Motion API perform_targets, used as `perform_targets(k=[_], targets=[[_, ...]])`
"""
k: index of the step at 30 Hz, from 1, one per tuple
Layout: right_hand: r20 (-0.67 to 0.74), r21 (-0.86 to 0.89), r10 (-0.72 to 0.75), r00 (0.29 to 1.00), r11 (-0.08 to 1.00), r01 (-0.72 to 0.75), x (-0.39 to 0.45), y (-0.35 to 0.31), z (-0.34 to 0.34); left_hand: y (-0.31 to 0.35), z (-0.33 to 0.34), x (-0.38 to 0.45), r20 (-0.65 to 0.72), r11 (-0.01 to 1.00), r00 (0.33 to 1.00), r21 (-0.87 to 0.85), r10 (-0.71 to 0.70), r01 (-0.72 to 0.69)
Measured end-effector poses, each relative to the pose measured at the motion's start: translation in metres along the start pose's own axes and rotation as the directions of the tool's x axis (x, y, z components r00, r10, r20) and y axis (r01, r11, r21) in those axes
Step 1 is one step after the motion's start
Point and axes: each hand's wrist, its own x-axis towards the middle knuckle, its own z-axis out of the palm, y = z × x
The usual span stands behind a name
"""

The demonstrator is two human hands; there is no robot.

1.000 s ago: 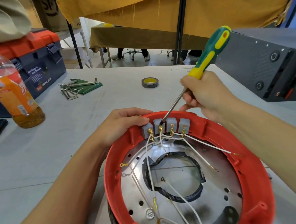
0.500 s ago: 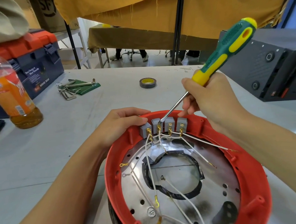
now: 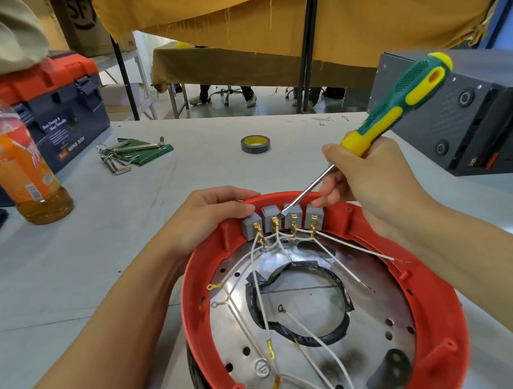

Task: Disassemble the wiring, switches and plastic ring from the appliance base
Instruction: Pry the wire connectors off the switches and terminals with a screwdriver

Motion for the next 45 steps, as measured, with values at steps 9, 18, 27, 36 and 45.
perform_targets(k=[9,18,27,36,45], targets=[[-0.004,0.059,0.01,1.0,0.998,-0.01,0.0,0.0,-0.001,0.0,0.0,0.0,-0.004,1.0,1.0,0.014,0.002,-0.001],[0.043,0.075,0.139,0.989,0.987,-0.142,0.009,0.0,-0.002,0.001,0.001,0.001,-0.004,1.0,1.0,0.019,-0.004,0.004],[0.042,0.027,0.31,0.95,0.95,-0.312,0.027,0.002,0.001,0.0,0.0,0.001,0.009,1.0,1.0,0.029,-0.007,0.007],[0.037,-0.056,0.385,0.922,0.922,-0.383,0.038,0.002,0.006,0.001,0.0,0.001,0.018,0.999,1.0,0.031,-0.011,0.011],[0.056,-0.141,0.481,0.875,0.871,-0.47,0.047,-0.003,0.011,0.001,0.0,0.0,0.016,1.0,1.0,0.015,-0.009,0.009]])
